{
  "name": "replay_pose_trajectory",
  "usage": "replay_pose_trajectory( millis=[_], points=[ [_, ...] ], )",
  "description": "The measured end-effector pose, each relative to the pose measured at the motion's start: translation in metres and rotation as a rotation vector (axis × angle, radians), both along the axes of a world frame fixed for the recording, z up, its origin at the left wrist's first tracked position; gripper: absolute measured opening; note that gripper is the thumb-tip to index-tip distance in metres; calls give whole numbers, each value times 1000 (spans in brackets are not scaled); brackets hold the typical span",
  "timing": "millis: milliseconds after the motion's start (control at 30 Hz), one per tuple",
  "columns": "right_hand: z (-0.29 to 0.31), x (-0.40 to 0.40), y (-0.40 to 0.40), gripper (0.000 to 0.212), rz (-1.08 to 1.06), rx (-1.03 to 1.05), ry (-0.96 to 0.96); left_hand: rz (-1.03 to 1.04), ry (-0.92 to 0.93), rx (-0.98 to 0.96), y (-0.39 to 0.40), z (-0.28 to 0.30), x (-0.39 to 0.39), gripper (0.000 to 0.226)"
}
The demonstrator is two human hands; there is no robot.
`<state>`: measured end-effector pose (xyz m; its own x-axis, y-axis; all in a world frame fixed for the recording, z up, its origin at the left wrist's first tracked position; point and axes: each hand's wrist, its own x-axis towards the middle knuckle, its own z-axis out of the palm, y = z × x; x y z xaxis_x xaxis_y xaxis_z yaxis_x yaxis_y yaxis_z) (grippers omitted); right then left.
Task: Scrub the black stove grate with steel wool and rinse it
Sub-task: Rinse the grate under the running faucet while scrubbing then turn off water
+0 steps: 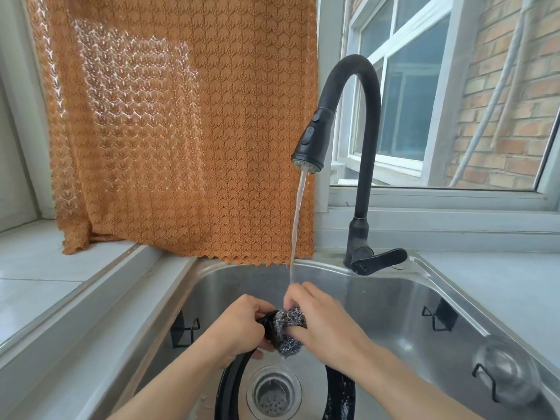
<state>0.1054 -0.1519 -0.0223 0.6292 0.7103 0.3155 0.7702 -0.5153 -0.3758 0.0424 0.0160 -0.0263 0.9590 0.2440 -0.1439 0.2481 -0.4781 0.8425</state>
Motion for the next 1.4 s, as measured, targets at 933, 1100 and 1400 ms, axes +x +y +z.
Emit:
replay_pose_trajectory(
  millis=[933, 1100, 1400],
  points=[
    [-11, 35, -19, 34, -331, -213, 129, 29, -11, -11, 0, 0, 0, 43],
    [-6, 22, -14, 35, -146, 1, -28, 44, -24, -24, 0, -1, 0, 44],
    [0, 6, -3, 25, 165, 35, -205, -40, -98, -107, 0, -1, 1, 32]
  ],
)
